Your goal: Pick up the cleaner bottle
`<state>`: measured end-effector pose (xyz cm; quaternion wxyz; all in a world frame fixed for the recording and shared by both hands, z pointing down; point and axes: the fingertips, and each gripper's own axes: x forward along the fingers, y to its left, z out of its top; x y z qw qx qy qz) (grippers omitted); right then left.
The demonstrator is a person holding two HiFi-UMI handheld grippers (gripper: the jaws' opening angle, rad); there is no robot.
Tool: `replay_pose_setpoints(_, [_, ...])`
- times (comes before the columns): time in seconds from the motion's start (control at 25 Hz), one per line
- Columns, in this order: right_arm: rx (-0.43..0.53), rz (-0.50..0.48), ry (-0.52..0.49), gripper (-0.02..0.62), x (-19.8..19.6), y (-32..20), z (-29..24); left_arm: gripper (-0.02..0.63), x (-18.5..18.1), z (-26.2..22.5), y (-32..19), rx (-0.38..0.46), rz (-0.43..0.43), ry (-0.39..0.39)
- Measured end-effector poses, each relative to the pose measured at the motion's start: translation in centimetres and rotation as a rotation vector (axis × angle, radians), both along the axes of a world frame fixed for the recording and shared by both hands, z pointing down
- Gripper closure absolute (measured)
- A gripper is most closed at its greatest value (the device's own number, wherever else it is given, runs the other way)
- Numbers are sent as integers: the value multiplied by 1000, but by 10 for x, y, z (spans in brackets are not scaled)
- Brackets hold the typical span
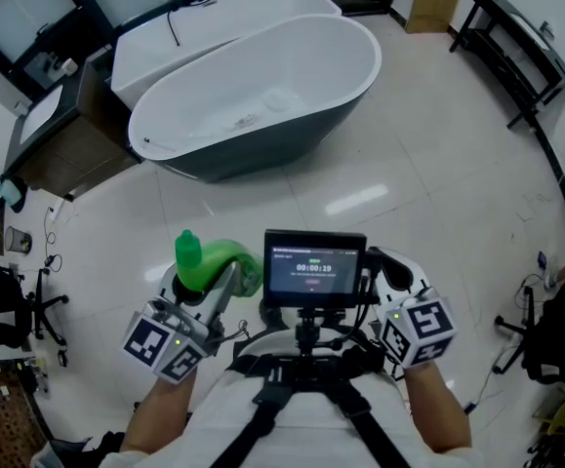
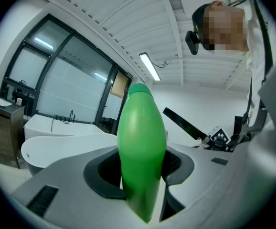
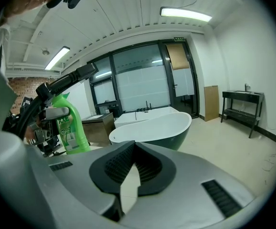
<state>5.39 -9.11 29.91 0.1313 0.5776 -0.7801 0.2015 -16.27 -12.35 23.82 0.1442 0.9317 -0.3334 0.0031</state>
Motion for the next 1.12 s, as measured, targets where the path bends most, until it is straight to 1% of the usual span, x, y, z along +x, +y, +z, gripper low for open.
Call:
replay_pose_setpoints(0.32, [5, -26, 11, 592, -1, 2, -1, 440, 4, 0, 5, 6, 5, 5])
replay_pose_setpoints(0.6, [9, -46, 18, 592, 13, 18, 2, 440, 20, -1, 24, 19, -2, 0])
replay_pose_setpoints(0.88, [3, -55, 37, 592, 11, 18, 5, 440, 16, 1, 23, 17, -12, -5])
replay_pose_setpoints(1.12, [-9, -41, 41, 594, 15, 19, 9, 440, 17, 2, 21, 11, -8, -6])
